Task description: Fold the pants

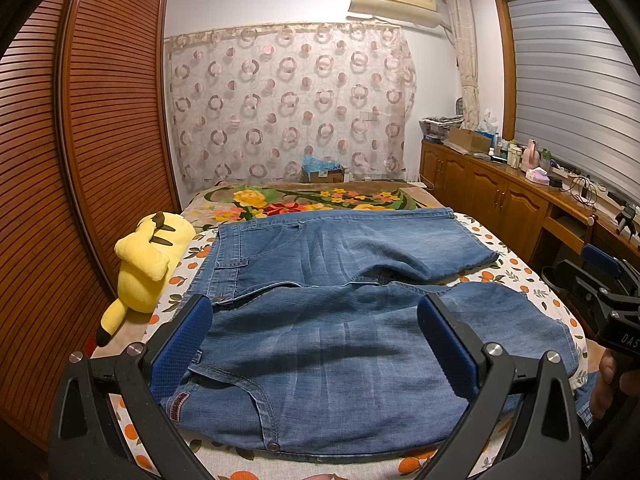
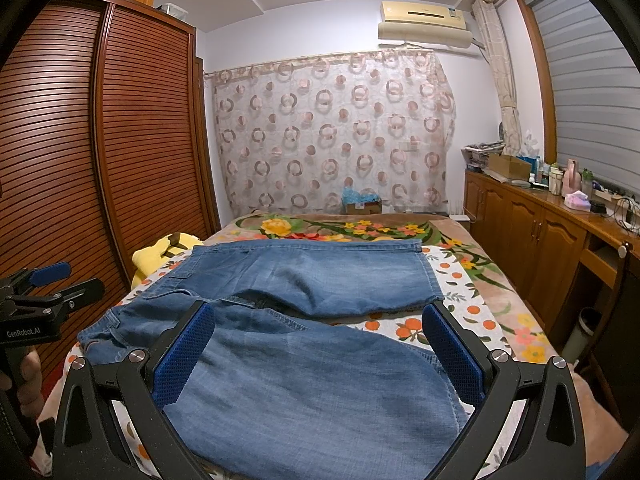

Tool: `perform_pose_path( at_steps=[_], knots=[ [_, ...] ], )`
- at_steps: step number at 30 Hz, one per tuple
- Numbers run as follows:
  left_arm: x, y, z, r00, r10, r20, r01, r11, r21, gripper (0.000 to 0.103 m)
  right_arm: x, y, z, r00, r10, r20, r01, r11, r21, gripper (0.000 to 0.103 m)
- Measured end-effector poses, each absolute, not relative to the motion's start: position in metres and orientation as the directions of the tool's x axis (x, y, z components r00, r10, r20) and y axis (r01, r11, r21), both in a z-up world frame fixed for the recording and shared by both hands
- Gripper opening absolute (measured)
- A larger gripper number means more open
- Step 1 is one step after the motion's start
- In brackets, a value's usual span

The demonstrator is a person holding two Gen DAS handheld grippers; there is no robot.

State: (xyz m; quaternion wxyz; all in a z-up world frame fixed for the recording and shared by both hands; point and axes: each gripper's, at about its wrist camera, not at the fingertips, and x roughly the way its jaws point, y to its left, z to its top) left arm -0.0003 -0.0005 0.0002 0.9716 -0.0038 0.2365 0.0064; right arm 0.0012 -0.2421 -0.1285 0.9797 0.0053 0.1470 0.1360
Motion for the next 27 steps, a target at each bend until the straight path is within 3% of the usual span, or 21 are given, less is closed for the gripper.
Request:
perform_pose_path(
  at_steps=[27],
  knots=[
    [0.0026,0.0018,-0.0028,0.883,0.004,-0.469,-0.007,1.0,-0.004,0.103,0.0022,-0.2409,-0.1298,0.917,0.27,-0.292,-0.268,0.962,0.048,0.103]
  ],
)
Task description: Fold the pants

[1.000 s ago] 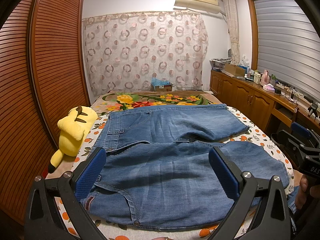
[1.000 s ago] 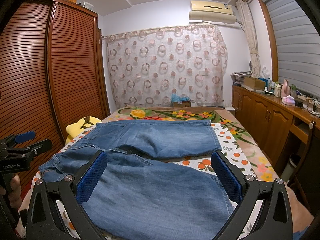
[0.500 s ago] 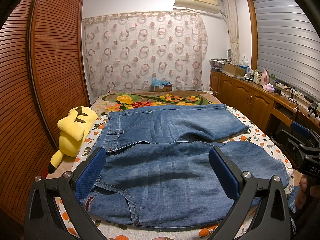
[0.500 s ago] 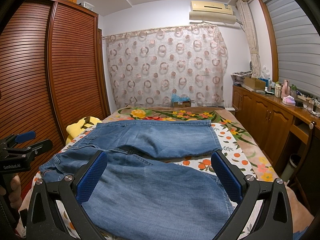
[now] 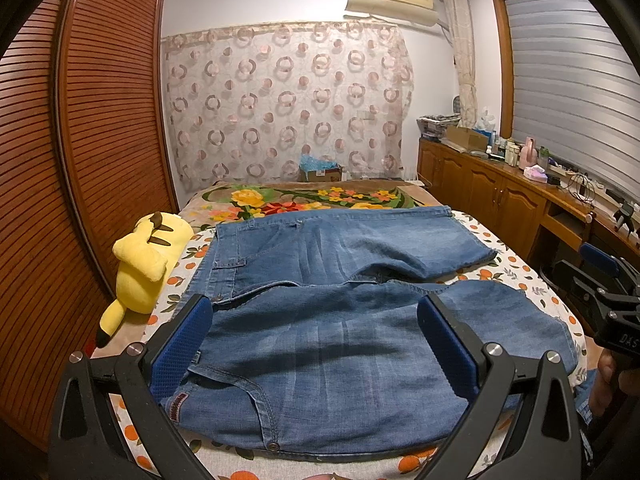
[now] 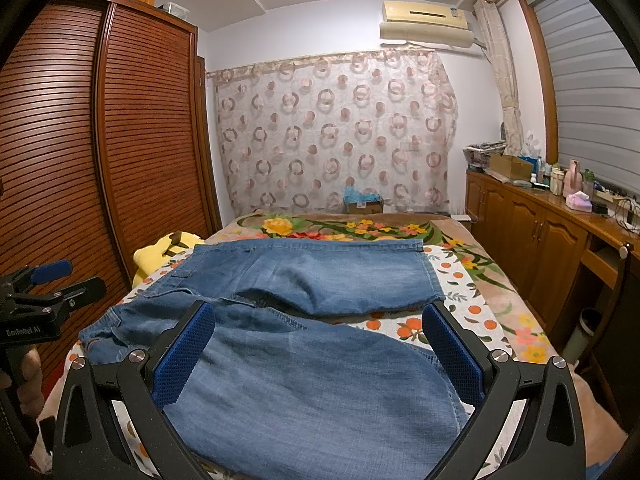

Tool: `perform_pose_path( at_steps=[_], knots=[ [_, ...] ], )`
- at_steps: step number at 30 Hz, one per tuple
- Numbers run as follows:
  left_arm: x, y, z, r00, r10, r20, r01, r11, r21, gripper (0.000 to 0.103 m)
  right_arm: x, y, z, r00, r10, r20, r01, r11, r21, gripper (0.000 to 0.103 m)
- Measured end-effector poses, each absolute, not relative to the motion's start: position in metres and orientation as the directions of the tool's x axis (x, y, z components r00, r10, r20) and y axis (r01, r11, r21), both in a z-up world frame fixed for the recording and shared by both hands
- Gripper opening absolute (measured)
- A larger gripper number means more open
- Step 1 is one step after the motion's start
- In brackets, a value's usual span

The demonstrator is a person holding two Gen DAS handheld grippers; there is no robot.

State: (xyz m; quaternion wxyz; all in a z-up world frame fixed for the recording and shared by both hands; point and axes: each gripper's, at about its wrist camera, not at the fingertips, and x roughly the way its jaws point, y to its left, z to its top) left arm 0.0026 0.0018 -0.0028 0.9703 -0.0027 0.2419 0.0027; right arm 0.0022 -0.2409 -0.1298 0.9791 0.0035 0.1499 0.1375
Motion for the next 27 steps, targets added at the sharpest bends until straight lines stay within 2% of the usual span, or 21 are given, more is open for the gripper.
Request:
perform_pose_path(
  at_steps=[15,27],
  knots=[
    [0.027,0.033,-0.046,0.815,-0.002,-0.579,-0.022,0.999,-0.035,0.103,0.042,-0.245,-0.15,0.88,0.237,-0.412,-0.24,0.97,0.045,0.103],
    [0.026,0.058,-0.066,0.799,-0.008,-0.601,-0.03,0.998,-0.053,0.103,0.05,-0.244,-0.148,0.858,0.218,-0.465,-0.232,0.972,0.028,0.103]
  ],
)
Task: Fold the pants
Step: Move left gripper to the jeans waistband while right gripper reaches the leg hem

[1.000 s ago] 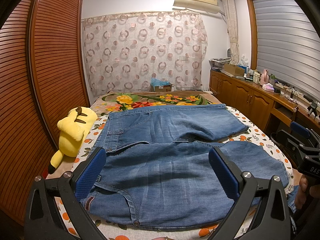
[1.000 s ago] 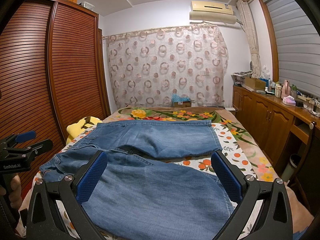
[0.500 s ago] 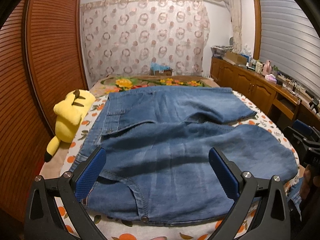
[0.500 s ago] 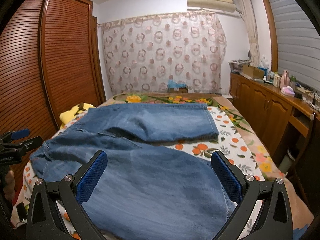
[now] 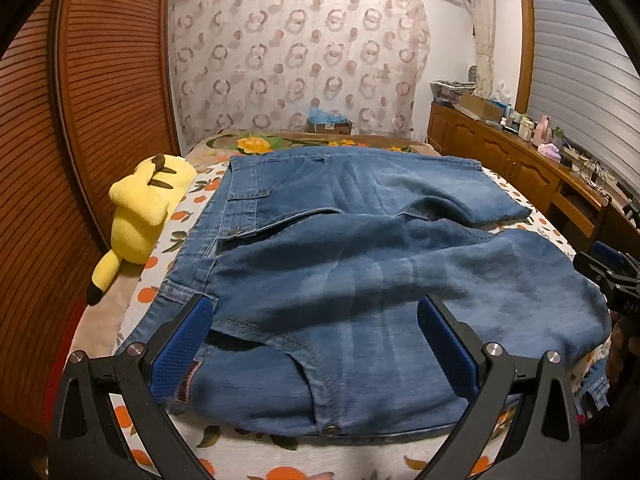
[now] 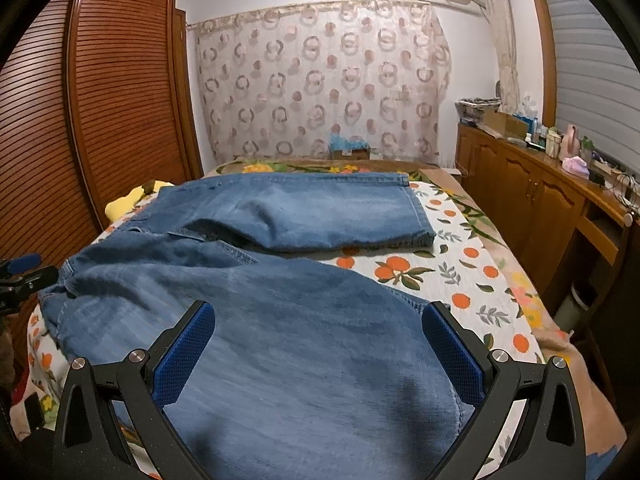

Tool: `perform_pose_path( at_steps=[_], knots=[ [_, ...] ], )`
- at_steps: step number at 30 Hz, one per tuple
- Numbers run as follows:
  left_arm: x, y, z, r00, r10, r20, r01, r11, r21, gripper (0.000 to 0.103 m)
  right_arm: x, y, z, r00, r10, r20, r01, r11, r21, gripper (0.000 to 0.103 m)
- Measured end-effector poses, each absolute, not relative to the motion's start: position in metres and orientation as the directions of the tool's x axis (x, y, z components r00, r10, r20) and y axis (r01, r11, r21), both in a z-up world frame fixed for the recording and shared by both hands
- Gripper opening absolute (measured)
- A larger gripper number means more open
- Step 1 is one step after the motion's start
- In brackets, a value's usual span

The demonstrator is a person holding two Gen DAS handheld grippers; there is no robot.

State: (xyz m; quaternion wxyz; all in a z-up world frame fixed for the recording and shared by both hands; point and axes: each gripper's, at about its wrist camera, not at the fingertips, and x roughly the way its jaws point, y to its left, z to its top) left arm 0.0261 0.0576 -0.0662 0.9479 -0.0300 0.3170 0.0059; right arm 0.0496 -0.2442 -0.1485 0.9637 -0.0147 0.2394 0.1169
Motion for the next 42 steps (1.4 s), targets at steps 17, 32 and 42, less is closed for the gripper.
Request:
perform_pose_path(
  at_steps=[17,32,42],
  knots=[
    [0.011,0.132,-0.094,0.762,0.093,-0.641,-0.147,0.989,-0.032,0.081,0.035,-0.263,-0.153,0.82,0.184,-0.542,-0.209,0.978,0.015,0.103],
    [0.008,0.18,-0.127,0.705,0.13,-0.697,-0.223,0.974,-0.045,0.066,0.018,-0.266,-0.142,0.793,0.178,-0.583,-0.222,0.975,-0.005,0.103],
    [0.008,0.182,-0.137,0.698,0.114,-0.707,-0.219,0.974,-0.06,0.063,-0.007,-0.29,-0.141,0.766,0.148,-0.625,-0.2,0.98,-0.014,0.103]
  ],
)
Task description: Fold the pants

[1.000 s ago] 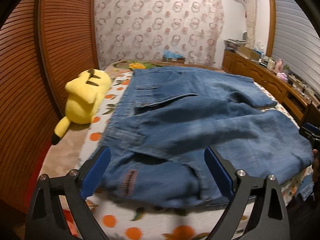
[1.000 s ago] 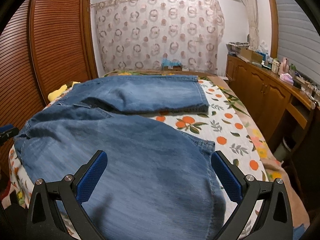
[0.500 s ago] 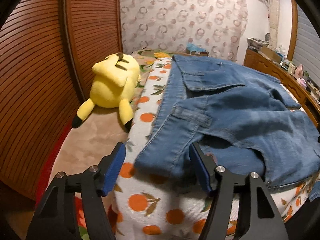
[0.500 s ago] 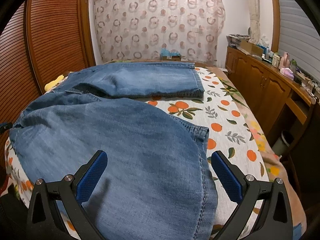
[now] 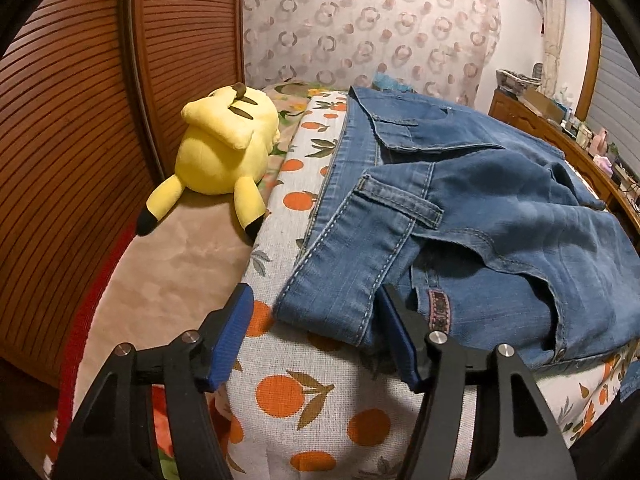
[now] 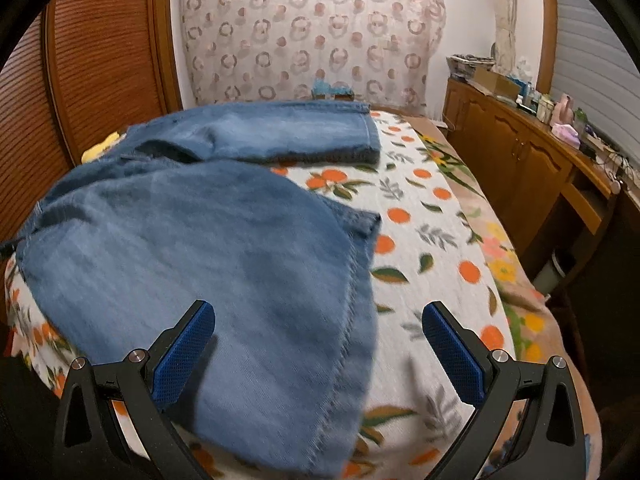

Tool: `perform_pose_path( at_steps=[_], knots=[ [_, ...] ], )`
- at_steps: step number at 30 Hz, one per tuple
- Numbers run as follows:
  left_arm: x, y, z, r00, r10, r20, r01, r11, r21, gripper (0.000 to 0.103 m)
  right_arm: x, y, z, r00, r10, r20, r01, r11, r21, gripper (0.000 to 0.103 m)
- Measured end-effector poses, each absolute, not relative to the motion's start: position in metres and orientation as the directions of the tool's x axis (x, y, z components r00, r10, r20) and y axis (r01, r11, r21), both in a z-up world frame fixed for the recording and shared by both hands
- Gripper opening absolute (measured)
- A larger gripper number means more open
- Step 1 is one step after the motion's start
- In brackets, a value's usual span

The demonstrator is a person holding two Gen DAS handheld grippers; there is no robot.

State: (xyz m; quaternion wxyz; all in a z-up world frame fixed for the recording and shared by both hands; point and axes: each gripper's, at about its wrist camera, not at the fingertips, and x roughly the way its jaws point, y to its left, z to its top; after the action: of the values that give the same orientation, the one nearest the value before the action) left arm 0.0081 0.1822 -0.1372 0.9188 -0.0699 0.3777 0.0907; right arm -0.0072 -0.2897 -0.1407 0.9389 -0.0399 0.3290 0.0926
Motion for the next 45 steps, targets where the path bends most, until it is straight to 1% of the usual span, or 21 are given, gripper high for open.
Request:
perform_pose_path(
  at_steps=[4,5,7,10,12,13,15,16,18,19,21,22,23,24,29,35,41,45],
  knots=[
    [0.006,0.179,-0.136,0.707,0.104,-0.7,-0.207,0.976,-0.064,0.051,-0.024,-0.297,-0.139,0.755,0.148,-0.639,-0.201,0.98,-0.009,0.102],
    [0.007,0.178,-0.136,0.706,0.108,-0.7,-0.208,0.976,-0.059,0.05,-0.027,-0.299,-0.137,0.752,0.153,-0.641,-0.203,0.979,-0.005,0.101],
    [0.007,0.176,-0.136,0.708,0.107,-0.698,-0.204,0.977,-0.056,0.045,-0.033,-0.301,-0.135,0.746,0.165,-0.646,-0.212,0.977,0.004,0.099],
    [0.007,0.176,-0.135,0.712,0.091,-0.696,-0.193,0.979,-0.07,0.038,-0.038,-0.301,-0.135,0.733,0.181,-0.656,-0.226,0.974,0.016,0.093],
    [0.006,0.175,-0.134,0.714,0.086,-0.695,-0.189,0.979,-0.074,0.035,-0.04,-0.302,-0.135,0.729,0.19,-0.658,-0.233,0.972,0.022,0.087],
    [0.005,0.175,-0.133,0.716,0.077,-0.694,-0.185,0.979,-0.082,0.032,-0.042,-0.302,-0.135,0.727,0.194,-0.659,-0.237,0.971,0.024,0.086],
    [0.005,0.174,-0.131,0.721,0.068,-0.689,-0.179,0.98,-0.09,0.027,-0.043,-0.303,-0.132,0.726,0.201,-0.657,-0.243,0.97,0.028,0.076],
    [0.004,0.173,-0.129,0.725,0.067,-0.686,-0.175,0.98,-0.09,0.024,-0.043,-0.302,-0.132,0.727,0.204,-0.656,-0.246,0.969,0.03,0.073],
    [0.004,0.171,-0.123,0.735,0.066,-0.675,-0.169,0.981,-0.089,0.021,-0.044,-0.303,-0.131,0.726,0.208,-0.655,-0.246,0.969,0.034,0.059],
    [0.003,0.169,-0.121,0.74,0.066,-0.669,-0.169,0.981,-0.09,0.02,-0.044,-0.304,-0.131,0.725,0.213,-0.655,-0.249,0.968,0.039,0.055],
    [0.002,0.168,-0.113,0.754,0.063,-0.654,-0.164,0.982,-0.094,0.018,-0.037,-0.303,-0.132,0.723,0.22,-0.654,-0.253,0.966,0.045,0.035],
    [0.002,0.167,-0.11,0.759,0.063,-0.648,-0.162,0.982,-0.093,0.017,-0.037,-0.303,-0.131,0.724,0.224,-0.653,-0.257,0.965,0.045,0.029],
    [0.003,0.166,-0.106,0.766,0.062,-0.64,-0.158,0.983,-0.094,0.017,-0.038,-0.303,-0.13,0.724,0.231,-0.65,-0.263,0.963,0.049,0.019],
    [0.003,0.165,-0.101,0.774,0.059,-0.63,-0.154,0.983,-0.097,0.016,-0.031,-0.301,-0.129,0.725,0.231,-0.649,-0.264,0.963,0.048,0.014],
    [0.008,0.161,-0.076,0.811,0.035,-0.584,-0.122,0.986,-0.111,0.015,-0.019,-0.305,-0.113,0.745,0.266,-0.612,-0.282,0.957,0.073,0.009],
    [0.025,0.145,-0.047,0.846,0.012,-0.533,-0.072,0.993,-0.092,0.014,0.001,-0.302,-0.088,0.776,0.329,-0.538,-0.32,0.941,0.113,0.008],
    [0.047,0.125,-0.032,0.857,-0.017,-0.514,-0.02,0.998,-0.065,0.014,0.03,-0.285,-0.07,0.789,0.372,-0.488,-0.364,0.924,0.116,0.008],
    [0.054,0.119,-0.034,0.855,-0.027,-0.519,-0.006,0.998,-0.061,0.014,0.048,-0.271,-0.07,0.789,0.384,-0.48,-0.389,0.916,0.094,0.008]
  ],
)
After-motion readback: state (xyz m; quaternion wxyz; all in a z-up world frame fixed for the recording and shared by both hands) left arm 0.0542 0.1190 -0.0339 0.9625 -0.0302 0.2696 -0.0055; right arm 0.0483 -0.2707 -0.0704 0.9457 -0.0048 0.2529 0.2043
